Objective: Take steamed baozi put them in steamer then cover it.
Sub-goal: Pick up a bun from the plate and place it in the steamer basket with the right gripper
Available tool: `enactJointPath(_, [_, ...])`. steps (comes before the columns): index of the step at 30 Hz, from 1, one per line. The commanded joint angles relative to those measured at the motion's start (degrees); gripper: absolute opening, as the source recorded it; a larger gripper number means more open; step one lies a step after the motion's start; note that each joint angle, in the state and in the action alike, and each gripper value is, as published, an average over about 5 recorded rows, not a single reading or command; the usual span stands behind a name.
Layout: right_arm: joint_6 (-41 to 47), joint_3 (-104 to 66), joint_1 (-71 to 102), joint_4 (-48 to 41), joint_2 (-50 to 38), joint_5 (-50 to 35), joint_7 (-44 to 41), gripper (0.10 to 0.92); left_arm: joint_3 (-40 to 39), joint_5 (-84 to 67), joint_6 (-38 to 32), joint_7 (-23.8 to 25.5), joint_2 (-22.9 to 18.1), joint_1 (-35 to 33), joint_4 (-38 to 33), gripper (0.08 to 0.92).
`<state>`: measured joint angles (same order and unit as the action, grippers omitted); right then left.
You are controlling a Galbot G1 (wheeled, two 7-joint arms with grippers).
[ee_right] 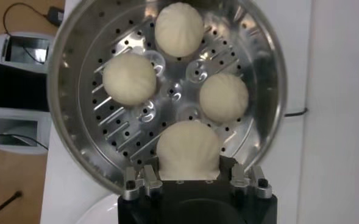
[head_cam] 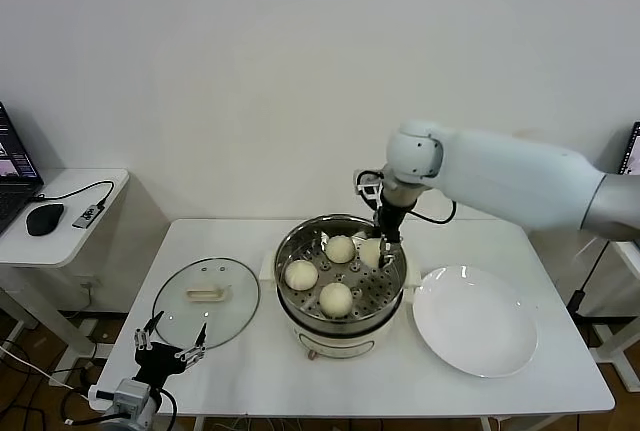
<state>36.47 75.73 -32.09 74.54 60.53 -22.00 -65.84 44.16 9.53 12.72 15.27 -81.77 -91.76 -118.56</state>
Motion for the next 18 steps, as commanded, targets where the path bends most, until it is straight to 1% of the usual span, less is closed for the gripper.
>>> enactJointPath(1, [1.2, -0.3, 4.5, -1.0, 1.7, 2.4, 1.7, 0.602, 0.0, 0.0, 0.0, -0.1, 0.0, 0.0, 0.0, 0.823])
enactJointPath(13, [1.5, -0.5, 4.6, -0.7, 1.2, 3.7, 2.2, 0.602, -0.1, 0.0, 0.0, 0.0, -0.4, 0.1, -0.1, 0.823])
enactJointPath(16, [1.5, -1.2, 3.5, -0.1, 0.1, 3.2, 2.5, 0.629, -0.1, 0.0, 0.0, 0.0, -0.5, 0.1, -0.1, 0.823])
enactJointPath(18, [1.5, -1.9, 2.2, 0.6, -1.2, 2.6, 2.4, 0.676, -0.1, 0.0, 0.0, 0.0, -0.6, 0.1, -0.2, 0.823])
